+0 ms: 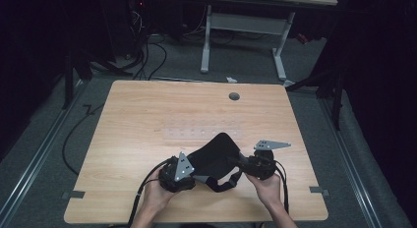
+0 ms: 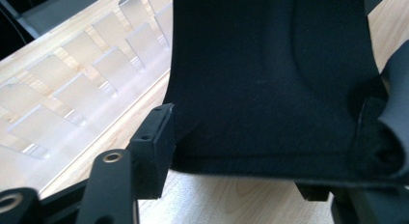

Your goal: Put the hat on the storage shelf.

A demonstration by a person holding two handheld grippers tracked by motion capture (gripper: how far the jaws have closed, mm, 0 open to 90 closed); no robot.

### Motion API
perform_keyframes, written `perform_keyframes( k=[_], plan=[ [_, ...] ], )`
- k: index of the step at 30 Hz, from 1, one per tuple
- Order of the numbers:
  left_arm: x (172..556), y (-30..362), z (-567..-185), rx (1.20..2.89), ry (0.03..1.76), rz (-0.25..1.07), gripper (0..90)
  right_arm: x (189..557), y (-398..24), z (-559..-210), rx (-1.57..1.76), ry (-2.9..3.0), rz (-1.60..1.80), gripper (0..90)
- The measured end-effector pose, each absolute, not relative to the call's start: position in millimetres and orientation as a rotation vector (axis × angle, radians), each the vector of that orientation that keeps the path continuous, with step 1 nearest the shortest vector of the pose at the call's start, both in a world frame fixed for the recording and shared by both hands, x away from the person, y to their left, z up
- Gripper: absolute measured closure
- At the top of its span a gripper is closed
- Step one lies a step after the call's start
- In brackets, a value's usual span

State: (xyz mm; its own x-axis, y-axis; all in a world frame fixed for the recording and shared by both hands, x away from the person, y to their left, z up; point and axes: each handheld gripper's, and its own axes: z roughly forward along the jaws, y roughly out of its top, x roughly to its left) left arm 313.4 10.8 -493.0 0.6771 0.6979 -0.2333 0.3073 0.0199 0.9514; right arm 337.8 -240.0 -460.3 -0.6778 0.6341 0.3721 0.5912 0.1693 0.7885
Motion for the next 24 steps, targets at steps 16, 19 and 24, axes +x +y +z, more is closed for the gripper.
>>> perform_keyframes(
  k=[16, 19, 24],
  plan=[
    [306.8, 12.2, -483.6, 1.638, 0.797, 0.285, 79.8, 339.6, -240.7, -457.1, 1.240, 2.328, 1.602, 76.3],
    [303.5, 12.0, -481.4, 1.650, 0.782, 0.248, 83.3, 339.7, -242.1, -456.6, 1.242, 2.310, 1.604, 74.6],
    [298.8, 9.4, -481.7, 1.666, 0.774, 0.220, 86.4, 340.6, -246.2, -454.0, 1.244, 2.276, 1.613, 66.3]
  ],
)
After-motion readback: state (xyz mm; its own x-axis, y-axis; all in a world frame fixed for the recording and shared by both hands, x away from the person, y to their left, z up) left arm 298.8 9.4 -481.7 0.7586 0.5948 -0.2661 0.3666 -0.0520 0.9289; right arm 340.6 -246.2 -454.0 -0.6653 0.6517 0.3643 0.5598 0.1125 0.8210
